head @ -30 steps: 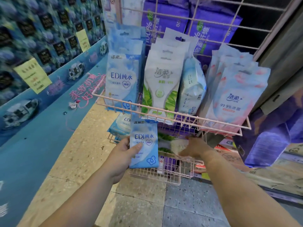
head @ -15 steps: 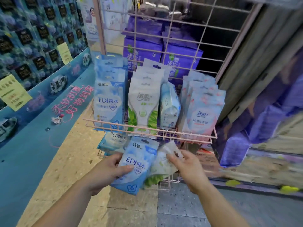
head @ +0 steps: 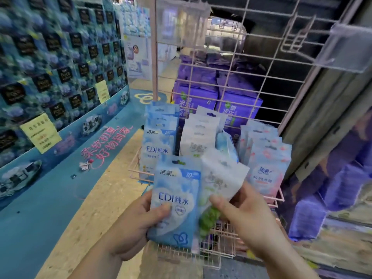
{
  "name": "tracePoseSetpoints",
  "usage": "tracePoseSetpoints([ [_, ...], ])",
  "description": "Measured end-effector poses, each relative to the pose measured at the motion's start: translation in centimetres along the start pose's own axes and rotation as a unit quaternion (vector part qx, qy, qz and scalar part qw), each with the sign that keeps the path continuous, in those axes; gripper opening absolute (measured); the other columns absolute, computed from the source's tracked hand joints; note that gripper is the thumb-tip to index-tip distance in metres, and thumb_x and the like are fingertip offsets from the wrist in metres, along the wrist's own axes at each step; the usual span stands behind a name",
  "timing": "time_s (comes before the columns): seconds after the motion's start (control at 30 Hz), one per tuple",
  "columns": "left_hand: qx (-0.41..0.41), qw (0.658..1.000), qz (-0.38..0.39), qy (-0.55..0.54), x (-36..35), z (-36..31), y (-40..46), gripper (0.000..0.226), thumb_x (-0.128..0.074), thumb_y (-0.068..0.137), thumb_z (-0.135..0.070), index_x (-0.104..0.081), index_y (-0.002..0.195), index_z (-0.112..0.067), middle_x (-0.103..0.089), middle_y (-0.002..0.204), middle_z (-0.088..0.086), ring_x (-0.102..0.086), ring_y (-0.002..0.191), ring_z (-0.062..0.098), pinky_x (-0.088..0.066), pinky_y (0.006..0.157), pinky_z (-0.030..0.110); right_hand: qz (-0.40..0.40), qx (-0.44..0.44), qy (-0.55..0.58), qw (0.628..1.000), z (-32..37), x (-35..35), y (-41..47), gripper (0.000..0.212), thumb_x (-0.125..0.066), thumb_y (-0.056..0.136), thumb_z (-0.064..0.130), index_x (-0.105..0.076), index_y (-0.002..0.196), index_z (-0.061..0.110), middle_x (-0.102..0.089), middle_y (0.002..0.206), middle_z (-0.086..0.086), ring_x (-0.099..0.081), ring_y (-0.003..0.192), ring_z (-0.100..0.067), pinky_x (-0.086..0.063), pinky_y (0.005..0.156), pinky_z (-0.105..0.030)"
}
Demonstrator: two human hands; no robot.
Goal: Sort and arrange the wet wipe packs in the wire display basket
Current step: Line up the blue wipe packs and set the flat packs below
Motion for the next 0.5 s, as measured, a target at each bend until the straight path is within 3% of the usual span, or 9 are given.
tracePoseSetpoints([
  [0.07, -0.086, 0.995, -0.051, -0.018, 0.9, -3.3, 0.0, 0.087, -0.097, 0.032, -0.036, -0.065, 0.107, -0.006, -0.071, 0.110, 0.017, -0.071, 0.095, 0.029, -0.060, 0.072, 0.038, -0.078, 0.080, -0.004, 0.994, 3.4, 0.8, 1.3, 0.030, -0.071, 0.082, 0.005, -0.061, 0.107, 0.017, -0.075, 0.089, 0.010, -0.069, 0.086, 0.003, -0.053, 0.072, -0.013],
  [0.13, -0.156, 0.983, -0.083, -0.049, 2.3, -6.3, -0.1, 0.058, -0.090, 0.045, -0.028, -0.071, 0.097, -0.012, -0.073, 0.107, 0.012, -0.072, 0.094, 0.026, -0.060, 0.070, 0.038, -0.122, 0.154, -0.091, 0.976, 6.2, 0.8, 2.5, 0.028, -0.070, 0.084, 0.008, -0.058, 0.107, 0.017, -0.070, 0.089, 0.016, -0.066, 0.084, 0.009, -0.049, 0.068, -0.008],
  [0.2, -0.202, 0.971, -0.112, -0.065, 3.9, -8.3, -0.2, 0.040, -0.075, 0.055, -0.024, -0.072, 0.094, -0.017, -0.074, 0.106, 0.008, -0.072, 0.093, 0.024, -0.060, 0.071, 0.040, -0.088, 0.160, -0.245, 0.952, 6.8, -1.0, 4.1, 0.027, -0.068, 0.086, 0.017, -0.054, 0.109, 0.020, -0.069, 0.092, 0.012, -0.067, 0.087, -0.002, -0.052, 0.071, -0.021],
  [0.27, -0.236, 0.961, -0.138, -0.040, 5.1, -9.6, 0.0, 0.048, -0.070, 0.061, -0.025, -0.064, 0.108, -0.016, -0.073, 0.109, 0.005, -0.070, 0.099, 0.023, -0.059, 0.078, 0.040, -0.029, 0.125, -0.359, 0.924, 5.5, -2.8, 5.2, 0.029, -0.062, 0.089, 0.023, -0.047, 0.113, 0.020, -0.070, 0.101, -0.001, -0.065, 0.095, -0.023, -0.052, 0.074, -0.034],
  [0.33, -0.260, 0.952, -0.159, 0.017, 5.5, -10.7, 0.5, 0.054, -0.069, 0.070, -0.021, -0.055, 0.120, -0.011, -0.072, 0.114, 0.004, -0.066, 0.108, 0.024, -0.056, 0.087, 0.038, 0.003, 0.101, -0.384, 0.918, 4.5, -3.7, 5.4, 0.030, -0.058, 0.091, 0.026, -0.042, 0.116, 0.021, -0.069, 0.107, -0.006, -0.063, 0.100, -0.029, -0.052, 0.078, -0.039],
  [0.4, -0.277, 0.944, -0.170, 0.061, 5.1, -11.8, 1.4, 0.044, -0.063, 0.078, -0.014, -0.053, 0.120, -0.008, -0.071, 0.113, 0.004, -0.065, 0.110, 0.024, -0.054, 0.092, 0.037, 0.026, 0.083, -0.378, 0.922, 4.1, -4.0, 5.5, 0.033, -0.058, 0.091, 0.026, -0.041, 0.119, 0.023, -0.067, 0.111, -0.005, -0.062, 0.102, -0.026, -0.051, 0.083, -0.039],
  [0.5, -0.296, 0.934, -0.166, 0.109, 3.7, -13.7, 3.2, 0.022, -0.059, 0.087, -0.003, -0.055, 0.105, -0.015, -0.073, 0.098, -0.004, -0.070, 0.094, 0.011, -0.057, 0.078, 0.025, 0.062, 0.050, -0.377, 0.923, 4.0, -3.8, 6.3, 0.033, -0.058, 0.092, 0.025, -0.041, 0.121, 0.023, -0.064, 0.117, -0.003, -0.059, 0.105, -0.023, -0.049, 0.086, -0.034],
])
Point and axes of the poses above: each hand's wrist, its own y-axis towards the middle knuckle, its own x-axis out of the back of the hand, z = x × y, the point moved 7 cm from there along y, towards the middle knuckle
